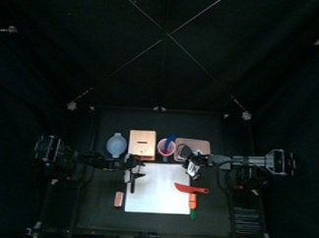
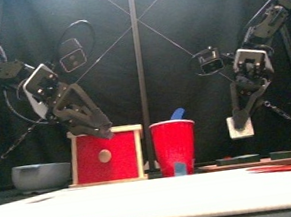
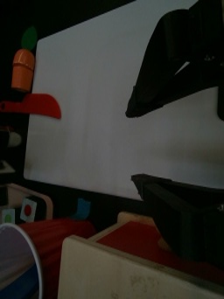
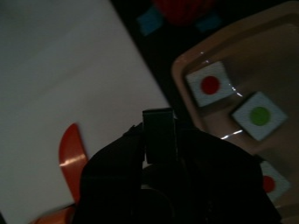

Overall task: Place sushi on board then cut the sushi with the knife then place the pieces on the plate
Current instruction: Place the 4 sushi pieces on the plate

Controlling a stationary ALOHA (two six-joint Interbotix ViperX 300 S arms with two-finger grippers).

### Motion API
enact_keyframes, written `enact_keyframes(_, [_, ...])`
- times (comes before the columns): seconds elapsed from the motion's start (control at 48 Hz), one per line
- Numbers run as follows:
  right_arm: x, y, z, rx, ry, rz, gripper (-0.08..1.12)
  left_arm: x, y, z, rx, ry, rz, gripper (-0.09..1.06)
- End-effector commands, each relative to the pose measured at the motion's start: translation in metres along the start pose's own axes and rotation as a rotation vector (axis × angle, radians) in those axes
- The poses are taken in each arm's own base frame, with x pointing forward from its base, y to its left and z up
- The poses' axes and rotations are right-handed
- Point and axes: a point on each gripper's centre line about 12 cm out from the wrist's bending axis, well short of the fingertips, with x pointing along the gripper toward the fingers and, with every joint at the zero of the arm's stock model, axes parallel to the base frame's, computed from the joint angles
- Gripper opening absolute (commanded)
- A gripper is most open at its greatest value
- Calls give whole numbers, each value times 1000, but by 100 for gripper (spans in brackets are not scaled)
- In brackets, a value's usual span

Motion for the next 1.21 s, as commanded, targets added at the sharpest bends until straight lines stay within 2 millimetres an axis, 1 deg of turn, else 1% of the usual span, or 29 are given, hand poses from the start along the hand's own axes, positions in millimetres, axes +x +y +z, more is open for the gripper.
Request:
enact_keyframes(0.021, [-14, -26, 9, 44, -60, -54, 65, 2, -1, 9, 3, -28, -2, 90])
enact_keyframes(0.208, [-16, -67, 2, 95, -28, -172, 65, 3, 1, 8, -1, -25, 2, 90])
enact_keyframes(0.333, [-17, -90, -5, 140, -6, -234, 65, 2, 0, 8, -1, -23, 1, 90])
enact_keyframes(0.438, [-17, -101, -8, 160, -9, -256, 65, 3, 1, 8, 0, -22, 2, 90])
enact_keyframes(0.562, [-18, -106, -8, 170, -29, -264, 67, 4, 0, 8, 1, -23, 0, 90])
enact_keyframes(0.729, [-17, -115, -13, 188, -24, -284, 77, 3, 1, 9, -1, -25, 2, 90])
enact_keyframes(0.896, [-19, -117, -12, 190, -37, -287, 84, 4, 0, 8, 1, -23, 0, 90])
enact_keyframes(1.062, [-32, -114, -1, 196, -96, -284, 84, 4, 0, 10, -2, -28, 1, 90])
enact_keyframes(1.208, [-44, -106, 5, 188, -155, -264, 84, 4, 1, 9, -8, -26, 3, 90])
